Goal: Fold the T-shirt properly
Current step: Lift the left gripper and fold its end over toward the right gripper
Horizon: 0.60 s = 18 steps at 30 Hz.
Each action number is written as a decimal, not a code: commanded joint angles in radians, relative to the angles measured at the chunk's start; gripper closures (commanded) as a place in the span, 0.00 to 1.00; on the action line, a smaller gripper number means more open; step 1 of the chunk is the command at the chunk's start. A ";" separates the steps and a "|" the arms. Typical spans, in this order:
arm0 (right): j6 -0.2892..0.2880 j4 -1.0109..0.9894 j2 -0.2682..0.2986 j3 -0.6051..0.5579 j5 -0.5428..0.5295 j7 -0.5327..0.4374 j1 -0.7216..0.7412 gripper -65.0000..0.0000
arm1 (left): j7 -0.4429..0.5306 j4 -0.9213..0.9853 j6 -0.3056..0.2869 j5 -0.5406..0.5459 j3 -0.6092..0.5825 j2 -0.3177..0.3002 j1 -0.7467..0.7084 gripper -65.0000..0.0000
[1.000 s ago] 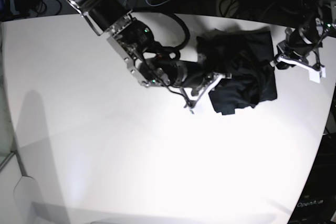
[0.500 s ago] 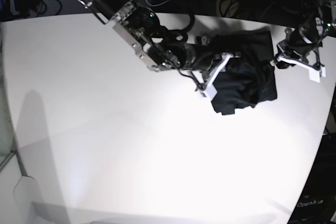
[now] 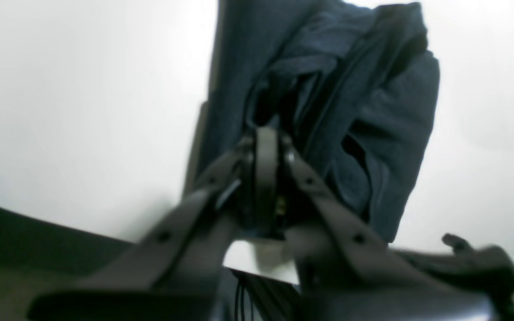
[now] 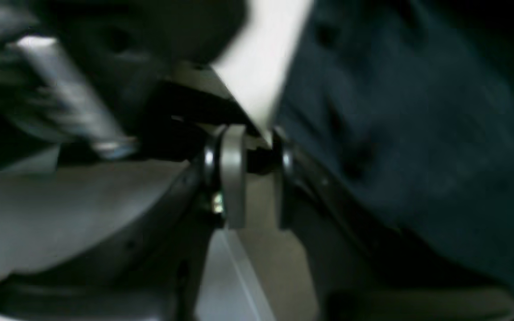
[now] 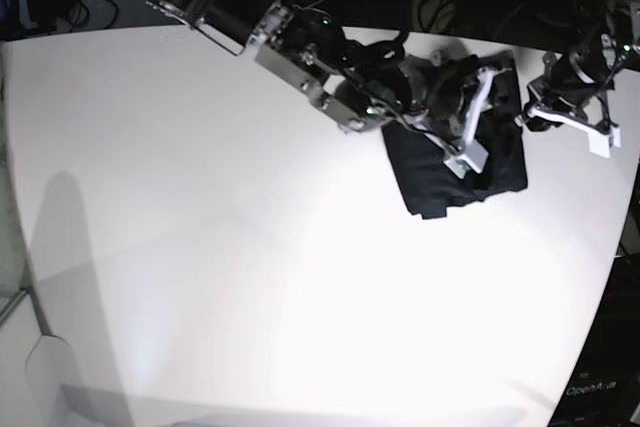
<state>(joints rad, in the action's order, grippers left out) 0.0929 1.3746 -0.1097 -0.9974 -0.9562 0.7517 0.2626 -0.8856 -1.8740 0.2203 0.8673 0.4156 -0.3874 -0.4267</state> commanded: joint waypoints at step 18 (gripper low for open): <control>0.058 0.114 0.153 0.156 -0.017 -0.007 0.033 0.81 | 0.009 -0.088 -0.006 0.010 -0.136 0.121 0.062 1.00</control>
<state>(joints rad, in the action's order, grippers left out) 0.1570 1.4723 0.0475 -0.8478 -0.9581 0.7559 0.2729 -0.8814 -1.9484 0.2199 0.8650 0.2787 -0.2630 -0.3603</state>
